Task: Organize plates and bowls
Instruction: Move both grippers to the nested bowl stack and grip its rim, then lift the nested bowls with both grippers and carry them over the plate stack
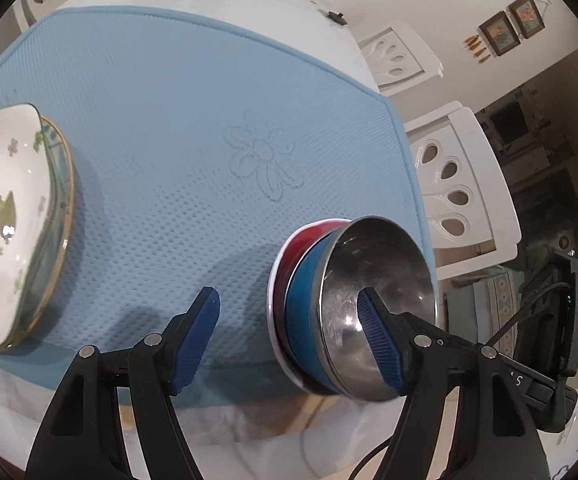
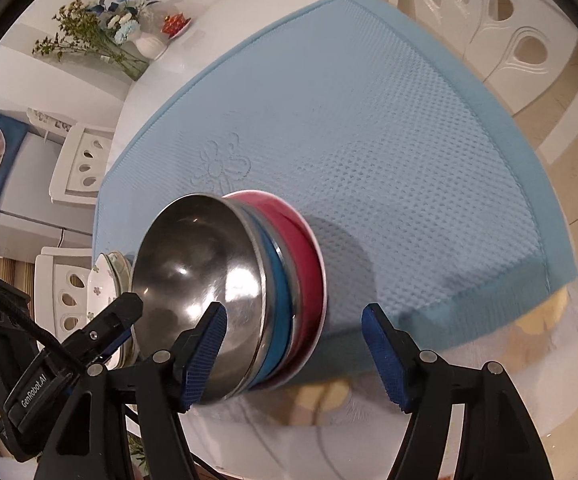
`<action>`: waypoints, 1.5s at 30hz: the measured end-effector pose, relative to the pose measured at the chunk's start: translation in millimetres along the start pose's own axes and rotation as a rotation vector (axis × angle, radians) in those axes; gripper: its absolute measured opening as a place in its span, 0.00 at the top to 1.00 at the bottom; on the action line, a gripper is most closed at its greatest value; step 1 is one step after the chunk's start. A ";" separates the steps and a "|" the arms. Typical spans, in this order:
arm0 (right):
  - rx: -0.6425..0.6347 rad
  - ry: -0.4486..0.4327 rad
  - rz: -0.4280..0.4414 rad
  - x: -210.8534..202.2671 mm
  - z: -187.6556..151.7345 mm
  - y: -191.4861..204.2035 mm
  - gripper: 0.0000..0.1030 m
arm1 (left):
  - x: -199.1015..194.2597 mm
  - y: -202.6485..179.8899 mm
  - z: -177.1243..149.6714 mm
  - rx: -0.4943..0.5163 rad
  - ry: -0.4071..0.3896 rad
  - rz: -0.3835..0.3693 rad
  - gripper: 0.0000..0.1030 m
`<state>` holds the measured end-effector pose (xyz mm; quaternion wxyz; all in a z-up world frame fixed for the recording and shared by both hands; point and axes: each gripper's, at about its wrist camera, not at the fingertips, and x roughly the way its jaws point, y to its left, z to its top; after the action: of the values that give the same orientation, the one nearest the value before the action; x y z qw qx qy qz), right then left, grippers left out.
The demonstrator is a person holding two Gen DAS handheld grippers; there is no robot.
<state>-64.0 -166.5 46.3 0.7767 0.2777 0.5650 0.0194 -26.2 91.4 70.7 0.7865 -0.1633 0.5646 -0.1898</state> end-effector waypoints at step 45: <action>-0.084 0.055 0.112 29.5 11.5 12.8 0.46 | 10.3 -25.6 4.2 -0.019 -0.088 0.092 0.69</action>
<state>-39.5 -150.2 28.9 0.7696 0.2752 0.5684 0.0940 -22.2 64.2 75.6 0.8168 -0.1527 0.5382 -0.1410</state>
